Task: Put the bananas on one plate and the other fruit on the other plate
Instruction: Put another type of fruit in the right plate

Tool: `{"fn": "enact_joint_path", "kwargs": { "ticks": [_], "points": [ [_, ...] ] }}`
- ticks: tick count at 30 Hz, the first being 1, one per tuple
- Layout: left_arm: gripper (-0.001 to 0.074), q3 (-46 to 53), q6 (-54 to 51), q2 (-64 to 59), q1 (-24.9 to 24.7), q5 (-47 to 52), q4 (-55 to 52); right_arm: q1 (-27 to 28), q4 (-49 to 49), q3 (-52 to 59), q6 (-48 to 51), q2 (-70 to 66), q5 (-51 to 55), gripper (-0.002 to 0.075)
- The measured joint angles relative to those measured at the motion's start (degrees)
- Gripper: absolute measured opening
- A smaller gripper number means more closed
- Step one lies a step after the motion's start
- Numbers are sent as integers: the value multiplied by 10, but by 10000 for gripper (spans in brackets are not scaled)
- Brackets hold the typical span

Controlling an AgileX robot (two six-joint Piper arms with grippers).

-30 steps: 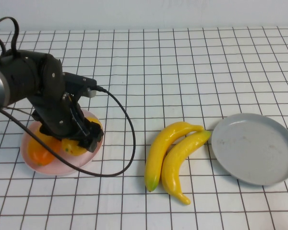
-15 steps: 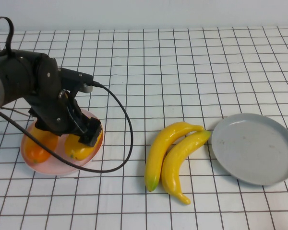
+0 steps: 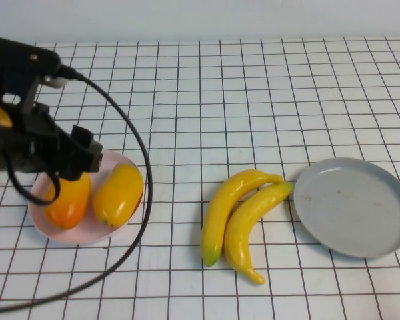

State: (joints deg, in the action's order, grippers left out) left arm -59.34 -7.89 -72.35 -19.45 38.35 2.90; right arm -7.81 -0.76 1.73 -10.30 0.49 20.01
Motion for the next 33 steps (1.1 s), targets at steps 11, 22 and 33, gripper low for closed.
{"fn": "enact_joint_path", "kwargs": {
  "ticks": [11, 22, 33],
  "points": [
    [21, 207, -32, 244, 0, -52, 115, 0, 0, 0, 0, 0, 0, -16],
    [-2, 229, -41, 356, 0, -58, 59, 0, 0, 0, 0, 0, 0, -16],
    [-2, 520, -40, 510, 2, -455, 61, 0, 2, 0, 0, 0, 0, -16]
  ]
}}
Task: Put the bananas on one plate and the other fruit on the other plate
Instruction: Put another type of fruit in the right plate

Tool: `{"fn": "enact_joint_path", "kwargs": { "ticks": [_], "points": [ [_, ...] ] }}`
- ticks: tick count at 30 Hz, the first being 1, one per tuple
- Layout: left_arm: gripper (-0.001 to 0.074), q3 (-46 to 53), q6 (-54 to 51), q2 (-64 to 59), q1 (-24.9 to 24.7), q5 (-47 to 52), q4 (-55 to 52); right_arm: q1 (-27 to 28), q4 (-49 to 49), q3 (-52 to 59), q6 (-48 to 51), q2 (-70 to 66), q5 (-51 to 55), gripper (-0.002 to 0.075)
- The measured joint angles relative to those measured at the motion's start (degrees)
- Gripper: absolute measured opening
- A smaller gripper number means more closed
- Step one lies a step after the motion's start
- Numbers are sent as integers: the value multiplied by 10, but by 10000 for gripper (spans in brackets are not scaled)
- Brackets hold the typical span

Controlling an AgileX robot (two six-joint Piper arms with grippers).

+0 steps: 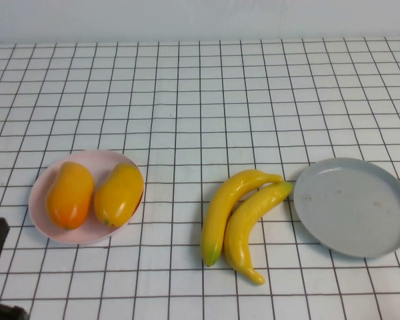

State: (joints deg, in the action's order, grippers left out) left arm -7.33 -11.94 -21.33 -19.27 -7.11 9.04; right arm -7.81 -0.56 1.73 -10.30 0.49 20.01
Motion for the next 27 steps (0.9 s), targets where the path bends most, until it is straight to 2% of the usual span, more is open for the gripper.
{"fn": "enact_joint_path", "kwargs": {
  "ticks": [3, 10, 13, 20, 27],
  "points": [
    [-2, 49, 0, 58, 17, -21, 2, 0, 0, 0, 0, 0, 0, -16],
    [-2, 69, 2, 144, 134, 103, -29, 0, 0, 0, 0, 0, 0, -16],
    [-2, 82, 21, 171, 163, 127, -58, 0, 0, 0, 0, 0, 0, -16],
    [-2, 87, 99, 218, 171, 210, -99, 0, 0, 0, 0, 0, 0, -16],
    [-2, 88, 112, 218, 171, 284, -137, 0, 0, 0, 0, 0, 0, -16]
  ]
}}
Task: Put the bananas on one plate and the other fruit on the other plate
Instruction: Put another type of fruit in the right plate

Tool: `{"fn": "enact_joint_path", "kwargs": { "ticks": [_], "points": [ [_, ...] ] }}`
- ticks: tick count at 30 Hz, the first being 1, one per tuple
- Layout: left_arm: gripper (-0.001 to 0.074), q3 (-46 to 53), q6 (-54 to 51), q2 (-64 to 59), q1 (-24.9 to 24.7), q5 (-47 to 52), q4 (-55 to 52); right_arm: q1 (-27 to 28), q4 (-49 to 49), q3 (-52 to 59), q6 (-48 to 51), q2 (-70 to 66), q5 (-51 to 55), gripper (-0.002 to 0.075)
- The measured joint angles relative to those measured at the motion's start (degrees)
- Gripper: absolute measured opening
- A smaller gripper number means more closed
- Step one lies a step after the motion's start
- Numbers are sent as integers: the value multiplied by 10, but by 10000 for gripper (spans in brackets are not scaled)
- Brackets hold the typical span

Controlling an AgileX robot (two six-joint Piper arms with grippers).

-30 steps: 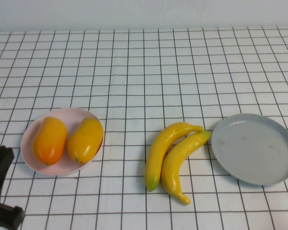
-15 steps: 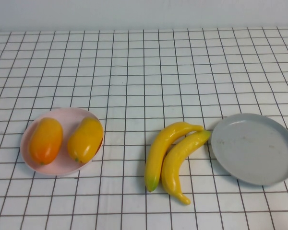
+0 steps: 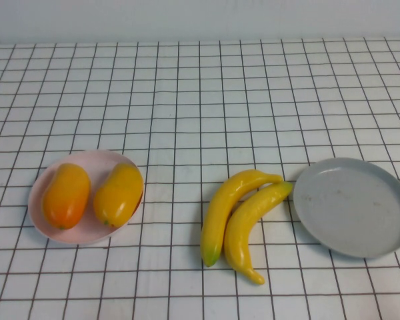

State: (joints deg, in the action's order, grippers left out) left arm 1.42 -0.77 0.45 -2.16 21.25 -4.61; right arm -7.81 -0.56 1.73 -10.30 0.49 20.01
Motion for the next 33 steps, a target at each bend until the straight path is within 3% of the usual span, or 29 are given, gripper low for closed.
{"fn": "enact_joint_path", "kwargs": {
  "ticks": [33],
  "points": [
    [-3, 0, -3, 1, 0, 6, 7, 0, 0, 0, 0, 1, 0, -16]
  ]
}}
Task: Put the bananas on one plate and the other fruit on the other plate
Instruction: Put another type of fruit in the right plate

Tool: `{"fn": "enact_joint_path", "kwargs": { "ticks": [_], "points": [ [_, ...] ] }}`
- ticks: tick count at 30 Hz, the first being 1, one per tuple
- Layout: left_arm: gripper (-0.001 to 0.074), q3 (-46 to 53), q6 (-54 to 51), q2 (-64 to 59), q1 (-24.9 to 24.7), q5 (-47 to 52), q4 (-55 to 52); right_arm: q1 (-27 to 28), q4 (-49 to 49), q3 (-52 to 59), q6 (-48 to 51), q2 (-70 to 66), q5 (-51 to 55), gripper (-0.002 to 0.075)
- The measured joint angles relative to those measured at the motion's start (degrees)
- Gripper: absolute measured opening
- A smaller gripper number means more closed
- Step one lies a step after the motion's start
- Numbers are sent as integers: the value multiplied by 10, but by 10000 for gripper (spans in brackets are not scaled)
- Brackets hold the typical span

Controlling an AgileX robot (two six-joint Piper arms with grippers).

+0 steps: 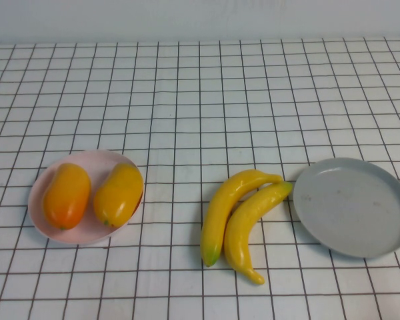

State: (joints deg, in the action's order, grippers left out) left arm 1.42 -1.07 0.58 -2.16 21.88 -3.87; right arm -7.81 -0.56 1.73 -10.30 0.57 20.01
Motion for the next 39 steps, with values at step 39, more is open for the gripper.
{"fn": "enact_joint_path", "kwargs": {
  "ticks": [39],
  "points": [
    [-3, 0, -1, 0, 0, 0, 30, 0, 639, 0, 0, 0, -179, -16]
  ]
}}
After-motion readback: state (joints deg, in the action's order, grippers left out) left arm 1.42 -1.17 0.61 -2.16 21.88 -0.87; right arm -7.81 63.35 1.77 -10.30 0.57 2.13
